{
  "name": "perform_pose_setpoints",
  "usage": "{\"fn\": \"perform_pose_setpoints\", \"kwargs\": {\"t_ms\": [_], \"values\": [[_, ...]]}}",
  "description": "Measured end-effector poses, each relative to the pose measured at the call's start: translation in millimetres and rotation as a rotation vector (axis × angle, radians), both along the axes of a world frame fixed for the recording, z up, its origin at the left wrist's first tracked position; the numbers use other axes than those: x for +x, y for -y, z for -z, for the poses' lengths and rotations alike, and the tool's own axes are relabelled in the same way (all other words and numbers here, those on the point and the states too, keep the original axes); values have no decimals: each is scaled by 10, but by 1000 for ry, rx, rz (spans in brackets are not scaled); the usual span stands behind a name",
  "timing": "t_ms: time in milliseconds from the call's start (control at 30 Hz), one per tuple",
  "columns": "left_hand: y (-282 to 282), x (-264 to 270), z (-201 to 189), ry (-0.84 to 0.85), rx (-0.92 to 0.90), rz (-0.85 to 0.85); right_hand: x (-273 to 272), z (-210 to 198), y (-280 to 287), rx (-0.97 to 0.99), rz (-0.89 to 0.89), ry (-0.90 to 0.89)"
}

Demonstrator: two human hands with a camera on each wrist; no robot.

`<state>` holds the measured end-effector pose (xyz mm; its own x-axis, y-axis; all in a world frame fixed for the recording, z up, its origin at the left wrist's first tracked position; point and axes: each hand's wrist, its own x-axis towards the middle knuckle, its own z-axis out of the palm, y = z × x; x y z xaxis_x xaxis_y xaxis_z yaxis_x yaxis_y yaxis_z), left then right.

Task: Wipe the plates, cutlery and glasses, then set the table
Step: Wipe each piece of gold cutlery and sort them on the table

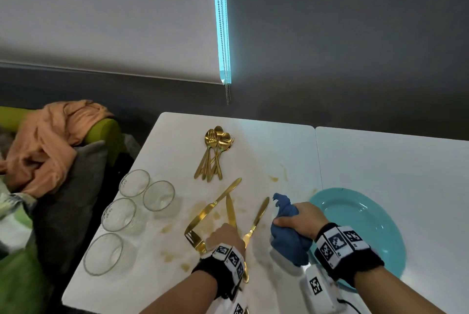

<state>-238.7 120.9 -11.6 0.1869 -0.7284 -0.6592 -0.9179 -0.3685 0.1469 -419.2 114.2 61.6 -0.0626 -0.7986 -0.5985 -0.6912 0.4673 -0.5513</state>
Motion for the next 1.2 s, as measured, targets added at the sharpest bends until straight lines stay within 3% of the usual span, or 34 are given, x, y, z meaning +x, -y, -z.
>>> {"fn": "perform_pose_setpoints", "kwargs": {"t_ms": [167,433,533,633,700,933,1200], "values": [[-62,1,-116,-164,13,-248,-77,-54,-171,-5,-14,19],[-162,-108,-271,-159,-35,-243,-272,29,-355,51,97,145],[-189,-188,-372,-211,-73,-184,-328,86,-360,63,248,326],[-172,-348,-492,-359,-137,-123,-261,104,-340,89,495,657],[-162,-472,-605,-465,-159,-73,-174,91,-293,82,557,768],[-125,-530,-886,-597,-125,96,-66,44,-25,-71,612,568],[89,-363,-931,-669,-150,23,-325,-215,421,-207,800,501]]}}
